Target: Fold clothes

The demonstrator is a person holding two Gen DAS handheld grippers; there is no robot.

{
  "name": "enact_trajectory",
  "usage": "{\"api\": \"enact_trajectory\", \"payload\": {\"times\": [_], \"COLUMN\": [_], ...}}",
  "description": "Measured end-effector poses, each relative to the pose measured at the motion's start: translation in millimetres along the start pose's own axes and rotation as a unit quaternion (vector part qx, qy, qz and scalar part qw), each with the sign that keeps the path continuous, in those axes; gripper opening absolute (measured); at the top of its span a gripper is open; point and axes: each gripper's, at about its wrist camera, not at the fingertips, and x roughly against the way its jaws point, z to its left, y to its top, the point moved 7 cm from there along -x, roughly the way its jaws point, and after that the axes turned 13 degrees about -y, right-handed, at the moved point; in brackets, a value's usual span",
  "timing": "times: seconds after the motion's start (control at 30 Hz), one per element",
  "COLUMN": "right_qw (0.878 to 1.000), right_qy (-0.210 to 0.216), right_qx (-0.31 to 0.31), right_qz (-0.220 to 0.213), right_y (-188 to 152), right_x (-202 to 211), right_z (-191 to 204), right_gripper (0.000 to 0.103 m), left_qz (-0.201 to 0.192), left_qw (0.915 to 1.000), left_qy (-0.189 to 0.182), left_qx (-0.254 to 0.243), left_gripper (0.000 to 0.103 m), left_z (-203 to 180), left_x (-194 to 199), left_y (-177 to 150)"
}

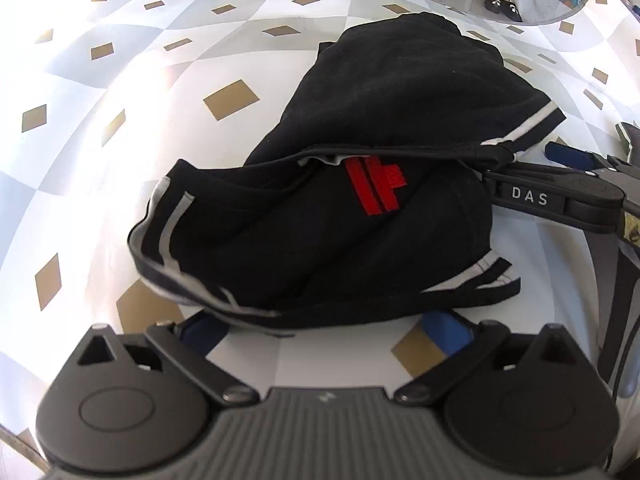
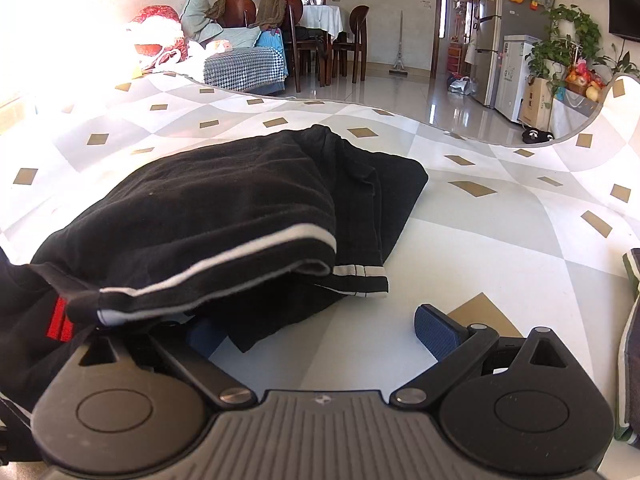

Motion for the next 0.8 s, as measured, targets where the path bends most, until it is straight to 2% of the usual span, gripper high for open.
{"api": "enact_trajectory", "payload": {"times": [0.4, 0.6, 0.8], "right_qw": [1.0, 1.0, 1.0], "right_qy": [0.0, 0.0, 0.0], "right_qx": [0.0, 0.0, 0.0], "right_qz": [0.0, 0.0, 0.0], "right_y": [0.8, 0.4, 2.7], "right_x": [-0.8, 1.3, -3.6], "right_z": [-0.7, -0.4, 1.3], "right_gripper": [0.099, 0.099, 0.099], "left_qz": [-0.008, -0.018, -0.025], "left_qw": [0.9999, 0.9989, 0.9987], "left_qy": [0.008, 0.035, 0.037], "left_qx": [0.004, -0.027, -0.026], "left_gripper": [0.103, 0.103, 0.103], "left_z": [-7.4, -18.6, -28.6], "left_x": [-0.4, 0.2, 1.7], "left_y": [2.4, 6.2, 7.3]}}
